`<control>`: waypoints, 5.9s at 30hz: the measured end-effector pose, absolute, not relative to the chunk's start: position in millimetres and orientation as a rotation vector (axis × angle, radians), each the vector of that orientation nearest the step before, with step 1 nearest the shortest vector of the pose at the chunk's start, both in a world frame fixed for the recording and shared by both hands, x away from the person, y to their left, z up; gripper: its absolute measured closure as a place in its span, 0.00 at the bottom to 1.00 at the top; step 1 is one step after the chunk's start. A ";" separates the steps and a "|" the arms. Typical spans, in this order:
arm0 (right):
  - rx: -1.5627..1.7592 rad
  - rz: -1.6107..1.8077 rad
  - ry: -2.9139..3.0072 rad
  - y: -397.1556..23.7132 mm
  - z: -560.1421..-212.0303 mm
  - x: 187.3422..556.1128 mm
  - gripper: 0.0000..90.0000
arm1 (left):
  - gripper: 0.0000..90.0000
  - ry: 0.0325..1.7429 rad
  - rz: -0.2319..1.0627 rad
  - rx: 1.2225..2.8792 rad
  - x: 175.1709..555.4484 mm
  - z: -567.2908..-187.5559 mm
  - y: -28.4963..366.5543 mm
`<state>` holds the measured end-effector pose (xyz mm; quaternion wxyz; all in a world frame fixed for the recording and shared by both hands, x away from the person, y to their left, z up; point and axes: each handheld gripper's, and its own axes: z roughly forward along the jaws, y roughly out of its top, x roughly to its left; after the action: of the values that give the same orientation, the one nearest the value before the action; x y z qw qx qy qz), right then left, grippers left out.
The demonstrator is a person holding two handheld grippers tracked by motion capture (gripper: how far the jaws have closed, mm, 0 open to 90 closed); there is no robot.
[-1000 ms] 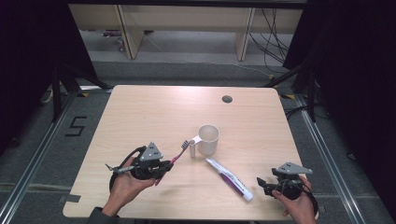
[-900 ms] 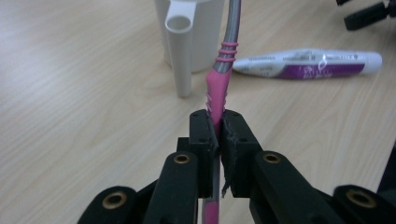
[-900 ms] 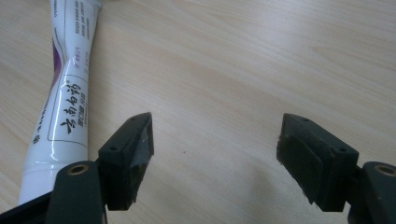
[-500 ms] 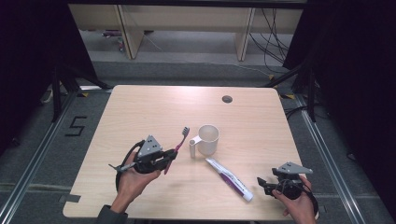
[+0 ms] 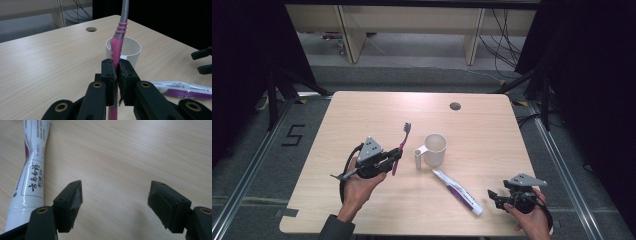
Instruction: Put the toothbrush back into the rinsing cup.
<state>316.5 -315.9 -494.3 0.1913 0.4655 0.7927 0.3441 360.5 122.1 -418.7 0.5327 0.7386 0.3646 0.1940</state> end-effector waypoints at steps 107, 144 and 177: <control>1.267 0.983 2.251 -315.3 -498.1 318.1 0.31 | 0.90 0.841 0.559 1.689 394.3 -456.7 70.4; 1.344 1.003 2.259 -313.9 -496.5 315.8 0.31 | 0.34 0.921 0.491 1.755 358.0 -466.5 111.9; 1.271 0.995 2.273 -316.6 -497.2 315.8 0.29 | 0.19 0.955 0.405 1.871 305.0 -496.2 144.2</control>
<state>315.8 -316.6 -497.2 0.1758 0.4489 0.8026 0.3512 305.0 144.2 -496.2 0.4803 0.7671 0.3916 0.1661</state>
